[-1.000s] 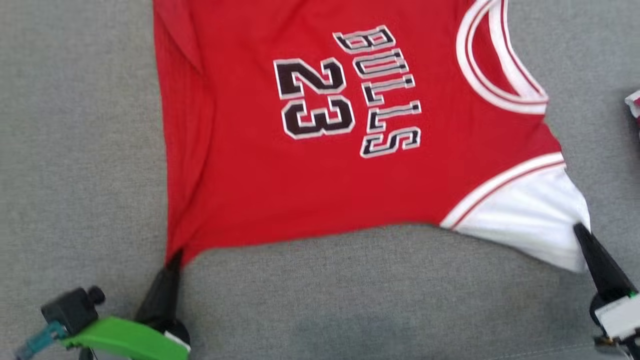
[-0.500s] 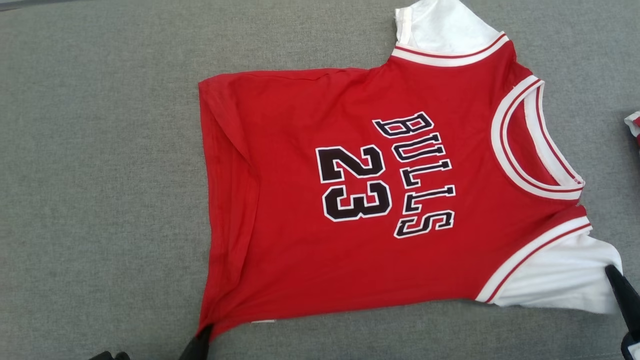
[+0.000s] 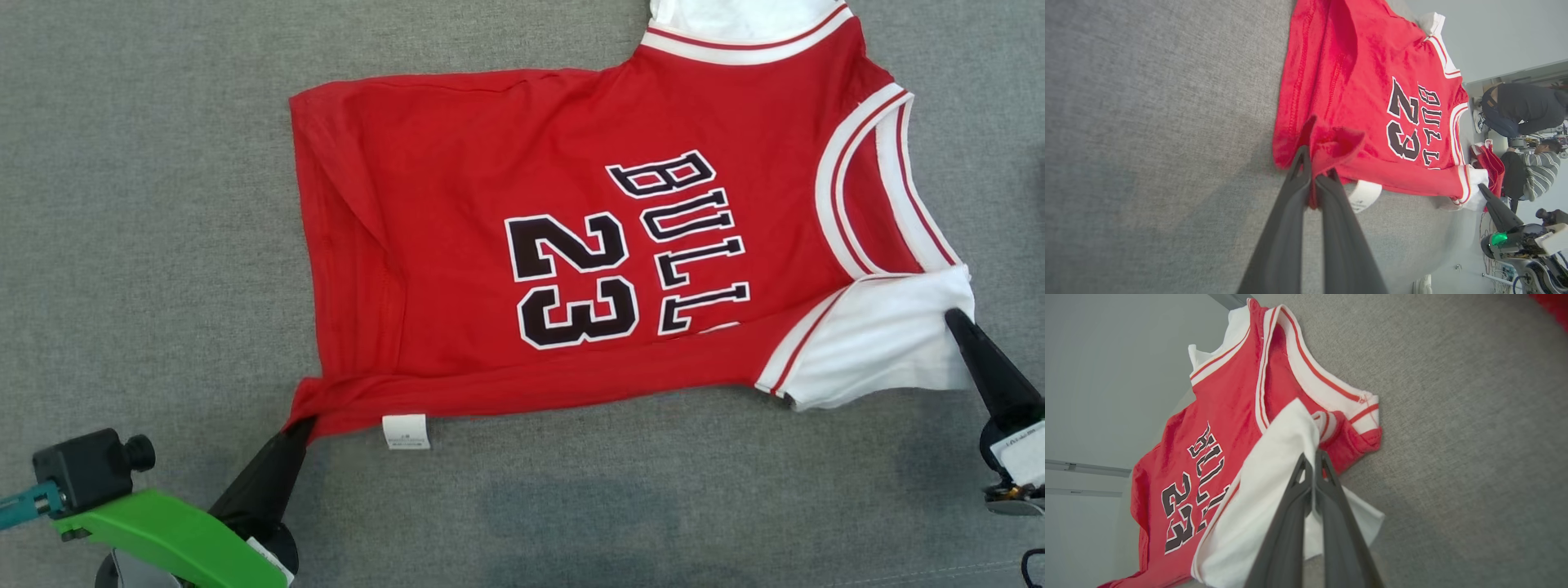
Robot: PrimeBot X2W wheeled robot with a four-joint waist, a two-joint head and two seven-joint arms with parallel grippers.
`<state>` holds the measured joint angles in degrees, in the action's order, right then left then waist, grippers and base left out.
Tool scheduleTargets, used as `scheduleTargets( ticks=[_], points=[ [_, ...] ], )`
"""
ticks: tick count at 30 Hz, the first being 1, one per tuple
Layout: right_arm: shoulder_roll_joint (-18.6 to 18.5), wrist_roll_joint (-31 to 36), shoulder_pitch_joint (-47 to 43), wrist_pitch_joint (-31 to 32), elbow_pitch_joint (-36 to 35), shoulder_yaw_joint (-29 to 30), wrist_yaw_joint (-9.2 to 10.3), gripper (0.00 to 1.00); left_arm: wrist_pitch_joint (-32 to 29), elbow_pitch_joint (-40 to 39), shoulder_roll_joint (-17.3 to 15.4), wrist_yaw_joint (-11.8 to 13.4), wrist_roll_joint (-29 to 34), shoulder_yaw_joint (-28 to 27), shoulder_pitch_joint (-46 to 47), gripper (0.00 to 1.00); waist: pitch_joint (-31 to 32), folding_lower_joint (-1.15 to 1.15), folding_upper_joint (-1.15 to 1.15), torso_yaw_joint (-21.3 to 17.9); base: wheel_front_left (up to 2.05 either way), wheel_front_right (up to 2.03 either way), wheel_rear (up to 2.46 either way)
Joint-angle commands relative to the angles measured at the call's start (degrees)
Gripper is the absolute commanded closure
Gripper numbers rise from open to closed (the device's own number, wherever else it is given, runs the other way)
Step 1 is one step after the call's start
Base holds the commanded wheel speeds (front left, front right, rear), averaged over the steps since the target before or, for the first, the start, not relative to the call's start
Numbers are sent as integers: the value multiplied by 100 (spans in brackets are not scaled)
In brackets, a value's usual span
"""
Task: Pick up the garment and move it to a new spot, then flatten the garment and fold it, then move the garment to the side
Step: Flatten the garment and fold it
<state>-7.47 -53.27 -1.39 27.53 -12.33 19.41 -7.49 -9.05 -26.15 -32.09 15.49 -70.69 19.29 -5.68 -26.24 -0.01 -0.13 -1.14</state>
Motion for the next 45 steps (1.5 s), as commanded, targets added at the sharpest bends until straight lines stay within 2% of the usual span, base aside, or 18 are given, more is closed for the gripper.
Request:
scheduleTargets(
  ticks=[1, 7, 10, 14, 17, 18, 20, 24, 27, 33, 38, 39, 40, 41, 42, 43, 44, 45],
  points=[
    [19, 38, 125, 80, -31, -28, 0, 100, -92, -140, -75, 96, -43, -37, 134, 100, -40, 1, 13, -64, 0, 0, 0],
    [111, 123, 415, 497, -206, -51, -1, 100, -405, -596, -212, 404, -198, -153, 344, 100, 11, 1, 13, -142, 0, 0, 0],
    [29, 300, 513, 758, -271, -109, -1, 100, -515, -638, -295, 482, -199, -193, 429, 100, 31, 1, 13, -192, 0, 0, 0],
    [-203, 707, 797, 1286, -186, -365, -1, 100, -618, -582, -374, 575, -278, -274, 479, 100, 29, 1, 13, -299, 0, 0, 0],
    [-530, 973, 1092, 1968, -137, -692, -1, 100, -821, -541, -499, 624, -336, -307, 591, 100, 8, 1, 13, -332, 0, 0, 0],
    [-530, 973, 1092, 1968, -137, -692, -1, 100, -821, -541, -499, 624, -336, -307, 591, 100, 8, 1, 13, -332, 0, 0, 0],
    [-778, 1062, 1301, 2487, -133, -829, -1, 100, -1001, -509, -576, 638, -372, -257, 701, 100, -15, 1, 13, -316, 0, 0, 0],
    [-1195, 1121, 1803, 3348, -58, -836, -1, 100, -1326, -397, -683, 718, -435, -206, 1112, 100, -102, 1, 13, -241, 0, 0, 0],
    [-1359, 1079, 2176, 3862, 4, -742, -1, 100, -1590, -335, -789, 760, -404, -120, 1445, 100, -189, 1, 13, -179, 0, 0, 0],
    [-1483, 1233, 2771, 4530, 175, -622, -1, 100, -2068, -192, -921, 808, -433, 68, 1957, 100, -321, 1, 13, -115, 0, 0, 0],
    [-1252, 1467, 3059, 4809, 272, -652, -1, 100, -2307, 59, -927, 856, -471, 117, 2346, 100, -433, 1, 13, -98, 0, 0, 0],
    [-1208, 1488, 3070, 4840, 279, -670, -1, 100, -2339, 106, -920, 861, -463, 143, 2401, 97, -449, 1, 13, -95, 0, 0, 0],
    [-1186, 1524, 3076, 4865, 268, -692, -1, 100, -2370, 146, -912, 861, -441, 172, 2450, 81, -465, 1, 13, -94, 0, 0, 0],
    [-1162, 1542, 3069, 4886, 262, -692, -1, 96, -2413, 183, -893, 851, -447, 214, 2480, 59, -478, 1, 13, -93, 0, 0, 0],
    [-1133, 1580, 3060, 4889, 263, -675, -1, 72, -2437, 211, -879, 847, -437, 242, 2518, 11, -490, 1, 13, -92, 0, 0, 0],
    [-1112, 1623, 3059, 4852, 239, -675, -1, 32, -2467, 238, -875, 810, -417, 276, 2565, 0, -501, 1, 13, -95, 0, 0, 0],
    [-1112, 1685, 3053, 4789, 205, -696, -1, 0, -2488, 278, -872, 799, -405, 296, 2593, 0, -506, 1, 13, -103, 0, 0, 0],
    [-1086, 1729, 3055, 4709, 191, -691, -1, 0, -2486, 304, -878, 776, -384, 313, 2619, 0, -507, 1, 13, -115, 0, 0, 0]
  ],
)
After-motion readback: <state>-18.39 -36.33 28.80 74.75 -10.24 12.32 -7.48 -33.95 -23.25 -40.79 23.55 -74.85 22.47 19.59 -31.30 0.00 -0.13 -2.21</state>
